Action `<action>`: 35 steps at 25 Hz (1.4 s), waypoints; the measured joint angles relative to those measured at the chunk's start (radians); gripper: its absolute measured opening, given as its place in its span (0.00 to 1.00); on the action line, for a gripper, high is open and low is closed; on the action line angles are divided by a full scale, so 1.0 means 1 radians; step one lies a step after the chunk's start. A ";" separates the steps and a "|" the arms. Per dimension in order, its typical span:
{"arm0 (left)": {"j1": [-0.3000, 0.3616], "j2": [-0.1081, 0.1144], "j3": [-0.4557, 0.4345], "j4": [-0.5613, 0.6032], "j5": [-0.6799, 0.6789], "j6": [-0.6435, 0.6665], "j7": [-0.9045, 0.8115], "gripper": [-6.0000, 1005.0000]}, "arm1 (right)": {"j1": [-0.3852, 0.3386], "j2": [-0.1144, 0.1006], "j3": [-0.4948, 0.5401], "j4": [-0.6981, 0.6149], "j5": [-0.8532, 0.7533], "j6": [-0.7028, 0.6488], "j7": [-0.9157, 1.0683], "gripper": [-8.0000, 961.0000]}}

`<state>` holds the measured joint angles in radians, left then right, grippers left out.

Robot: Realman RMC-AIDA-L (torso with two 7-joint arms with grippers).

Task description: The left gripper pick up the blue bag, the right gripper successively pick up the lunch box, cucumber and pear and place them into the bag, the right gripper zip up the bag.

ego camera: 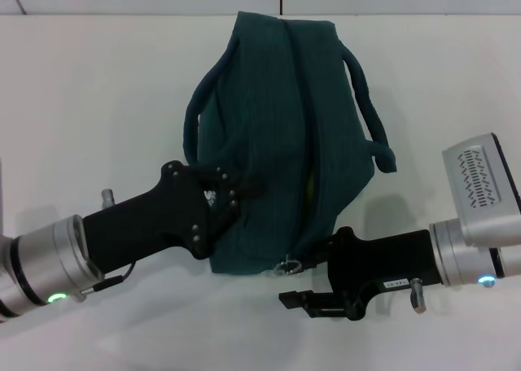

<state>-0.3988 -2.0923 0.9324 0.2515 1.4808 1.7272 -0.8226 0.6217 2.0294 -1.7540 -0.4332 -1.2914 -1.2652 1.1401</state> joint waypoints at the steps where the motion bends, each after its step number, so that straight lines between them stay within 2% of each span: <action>1: -0.001 0.000 0.000 0.000 0.000 0.000 0.000 0.11 | 0.000 0.000 -0.001 -0.003 0.001 0.001 0.000 0.44; 13: -0.002 0.000 0.000 0.000 -0.003 0.000 0.002 0.12 | -0.007 0.000 -0.028 -0.033 0.047 0.005 -0.016 0.44; 19: -0.003 0.000 -0.008 -0.013 -0.007 -0.004 0.003 0.13 | -0.022 0.000 -0.040 -0.046 0.049 -0.007 -0.126 0.22; 24: 0.004 0.000 -0.008 -0.022 -0.029 -0.005 0.003 0.14 | -0.035 -0.001 -0.046 -0.064 0.044 -0.004 -0.138 0.05; 35: 0.009 0.000 -0.008 -0.024 -0.050 -0.013 0.008 0.15 | -0.034 -0.004 -0.036 -0.109 0.050 -0.012 -0.152 0.04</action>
<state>-0.3895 -2.0923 0.9239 0.2270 1.4307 1.7139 -0.8146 0.5881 2.0255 -1.7896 -0.5423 -1.2419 -1.2769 0.9885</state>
